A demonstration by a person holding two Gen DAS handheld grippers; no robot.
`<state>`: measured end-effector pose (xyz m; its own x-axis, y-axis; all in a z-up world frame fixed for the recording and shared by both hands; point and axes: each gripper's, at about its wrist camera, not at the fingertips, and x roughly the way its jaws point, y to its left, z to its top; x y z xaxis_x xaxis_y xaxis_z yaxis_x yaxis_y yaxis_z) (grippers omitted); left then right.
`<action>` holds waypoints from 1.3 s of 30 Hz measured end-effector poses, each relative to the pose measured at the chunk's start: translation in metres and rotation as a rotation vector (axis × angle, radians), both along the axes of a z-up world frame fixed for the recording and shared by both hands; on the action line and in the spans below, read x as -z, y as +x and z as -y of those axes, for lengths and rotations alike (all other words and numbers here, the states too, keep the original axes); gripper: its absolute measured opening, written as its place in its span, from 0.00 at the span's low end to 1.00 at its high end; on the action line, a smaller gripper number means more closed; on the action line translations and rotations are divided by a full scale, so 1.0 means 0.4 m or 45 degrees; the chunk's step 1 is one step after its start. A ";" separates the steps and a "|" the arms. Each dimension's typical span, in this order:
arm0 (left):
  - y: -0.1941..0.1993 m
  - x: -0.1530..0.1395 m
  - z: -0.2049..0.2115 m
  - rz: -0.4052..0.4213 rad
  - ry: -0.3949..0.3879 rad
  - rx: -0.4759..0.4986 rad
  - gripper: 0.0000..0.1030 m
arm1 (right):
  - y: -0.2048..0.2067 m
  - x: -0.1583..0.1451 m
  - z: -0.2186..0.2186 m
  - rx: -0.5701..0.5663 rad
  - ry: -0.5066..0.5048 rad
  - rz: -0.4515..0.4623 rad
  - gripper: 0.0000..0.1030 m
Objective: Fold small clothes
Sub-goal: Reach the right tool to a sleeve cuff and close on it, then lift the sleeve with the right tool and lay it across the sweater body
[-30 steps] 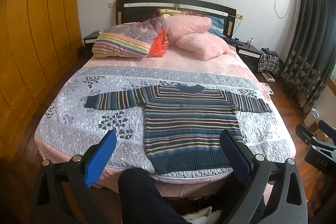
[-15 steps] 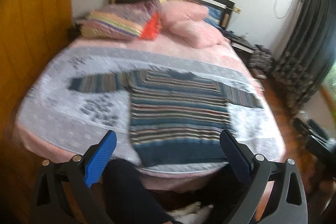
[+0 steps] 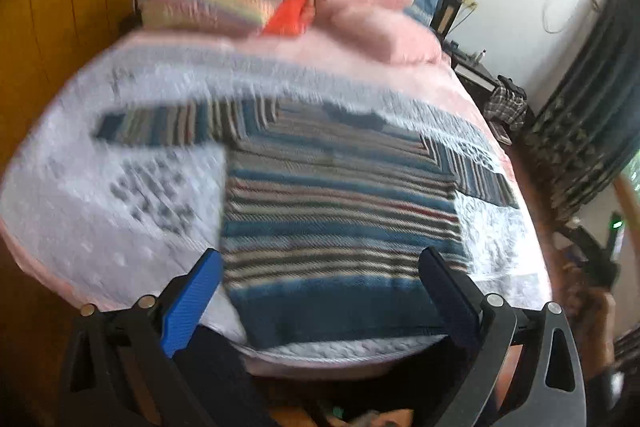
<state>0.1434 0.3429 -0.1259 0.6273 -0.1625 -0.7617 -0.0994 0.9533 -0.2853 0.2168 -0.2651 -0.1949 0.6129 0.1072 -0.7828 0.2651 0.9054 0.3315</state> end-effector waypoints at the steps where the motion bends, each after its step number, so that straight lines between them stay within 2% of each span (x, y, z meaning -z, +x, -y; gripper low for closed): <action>1: 0.018 0.021 0.001 -0.019 -0.032 -0.002 0.96 | 0.041 0.039 0.048 0.029 0.074 -0.022 0.72; 2: 0.032 0.040 0.005 -0.028 -0.038 -0.007 0.96 | 0.076 0.070 0.085 0.060 0.134 -0.047 0.68; 5: 0.068 0.090 0.026 -0.013 -0.028 -0.009 0.96 | 0.168 0.174 0.224 0.209 0.370 -0.084 0.68; 6: 0.079 0.100 0.033 -0.003 -0.026 -0.006 0.96 | 0.201 0.218 0.281 0.281 0.496 -0.074 0.68; 9: 0.114 0.126 0.068 0.023 -0.024 0.014 0.96 | 0.279 0.314 0.402 0.426 0.755 -0.052 0.68; 11: 0.135 0.136 0.084 0.028 -0.039 0.019 0.96 | 0.335 0.370 0.452 0.465 0.856 -0.058 0.68; 13: 0.168 0.161 0.095 0.021 -0.052 0.024 0.96 | 0.394 0.436 0.496 0.509 0.977 -0.071 0.61; 16: 0.201 0.186 0.110 0.013 -0.045 0.032 0.96 | 0.465 0.502 0.542 0.581 1.040 -0.059 0.57; 20: 0.233 0.212 0.119 0.007 -0.054 0.029 0.96 | 0.538 0.555 0.581 0.649 1.072 -0.008 0.54; 24: 0.256 0.237 0.133 -0.013 -0.054 0.037 0.96 | 0.610 0.584 0.600 0.633 1.068 0.012 0.49; 27: 0.272 0.256 0.136 -0.035 -0.054 0.034 0.96 | 0.648 0.587 0.608 0.633 1.027 0.022 0.37; 30: 0.283 0.269 0.135 -0.055 -0.064 0.028 0.96 | 0.673 0.583 0.631 0.646 0.954 0.019 0.11; 32: 0.290 0.273 0.128 -0.073 -0.081 0.024 0.96 | 0.693 0.546 0.640 0.615 0.864 0.044 0.10; 35: 0.296 0.275 0.104 -0.091 -0.115 0.006 0.96 | 0.708 0.424 0.615 0.499 0.711 0.140 0.09; 39: 0.300 0.273 0.065 -0.102 -0.169 -0.033 0.96 | 0.720 0.248 0.519 0.348 0.518 0.233 0.09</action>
